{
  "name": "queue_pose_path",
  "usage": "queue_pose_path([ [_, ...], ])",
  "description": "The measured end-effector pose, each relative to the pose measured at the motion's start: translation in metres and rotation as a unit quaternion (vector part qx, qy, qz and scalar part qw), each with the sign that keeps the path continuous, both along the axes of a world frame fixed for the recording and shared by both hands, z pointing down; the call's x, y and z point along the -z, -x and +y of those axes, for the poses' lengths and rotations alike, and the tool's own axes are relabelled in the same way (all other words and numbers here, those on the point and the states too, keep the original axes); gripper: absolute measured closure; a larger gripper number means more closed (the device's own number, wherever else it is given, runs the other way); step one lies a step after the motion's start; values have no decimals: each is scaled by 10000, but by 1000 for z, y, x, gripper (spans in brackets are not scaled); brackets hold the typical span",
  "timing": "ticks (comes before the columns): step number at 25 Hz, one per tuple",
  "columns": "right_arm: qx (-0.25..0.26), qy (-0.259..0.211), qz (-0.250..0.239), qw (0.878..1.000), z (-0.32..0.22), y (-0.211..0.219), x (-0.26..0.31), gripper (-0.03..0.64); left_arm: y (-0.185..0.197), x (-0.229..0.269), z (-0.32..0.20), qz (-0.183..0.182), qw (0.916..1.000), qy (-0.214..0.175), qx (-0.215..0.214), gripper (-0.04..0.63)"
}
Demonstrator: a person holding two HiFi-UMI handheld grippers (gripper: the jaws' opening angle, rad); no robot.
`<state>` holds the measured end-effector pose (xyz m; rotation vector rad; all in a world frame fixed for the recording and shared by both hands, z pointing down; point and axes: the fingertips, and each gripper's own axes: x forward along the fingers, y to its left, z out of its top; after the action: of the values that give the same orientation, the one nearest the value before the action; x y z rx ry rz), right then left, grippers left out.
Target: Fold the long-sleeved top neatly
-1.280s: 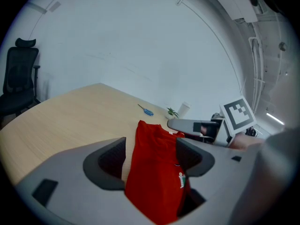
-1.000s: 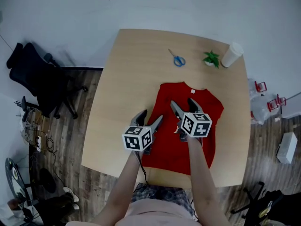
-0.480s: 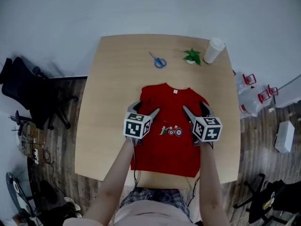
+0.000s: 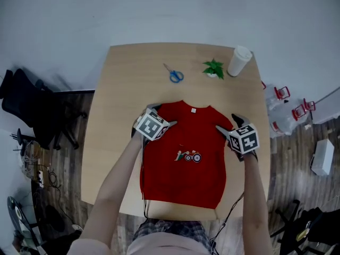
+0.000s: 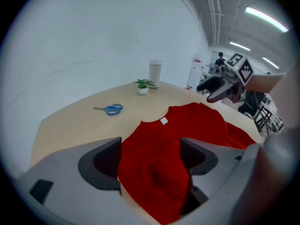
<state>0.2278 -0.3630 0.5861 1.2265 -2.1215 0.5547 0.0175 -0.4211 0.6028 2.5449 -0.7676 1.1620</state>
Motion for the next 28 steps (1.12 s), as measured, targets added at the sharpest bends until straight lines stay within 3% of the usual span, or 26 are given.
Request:
queue_pose_path([
  [3,718,309,293,9965,-9,8,-14,262,-7,-14,-12,-338,9976,289,-533,216],
  [6,1190,615,522,9896,-19,11,-29,262,-7,-24,-34,-594,9947,391,-740,216],
  [11,1622,1066,1052,9753,-28,6,-57,268,-1,-53,-46,-1131,9866,682,-963,225],
  [14,1728,1320,1127,9695,-31,7,-67,272,0,-71,-43,-1396,9803,824,-1126,251],
  [19,1757,1597,1105,9651,-26,9,-82,275,-2,-79,-37,-1293,9797,1048,-1120,286],
  [28,1597,1709,717,9696,-17,17,-88,421,-12,-77,-14,-1052,9804,1070,-1277,512],
])
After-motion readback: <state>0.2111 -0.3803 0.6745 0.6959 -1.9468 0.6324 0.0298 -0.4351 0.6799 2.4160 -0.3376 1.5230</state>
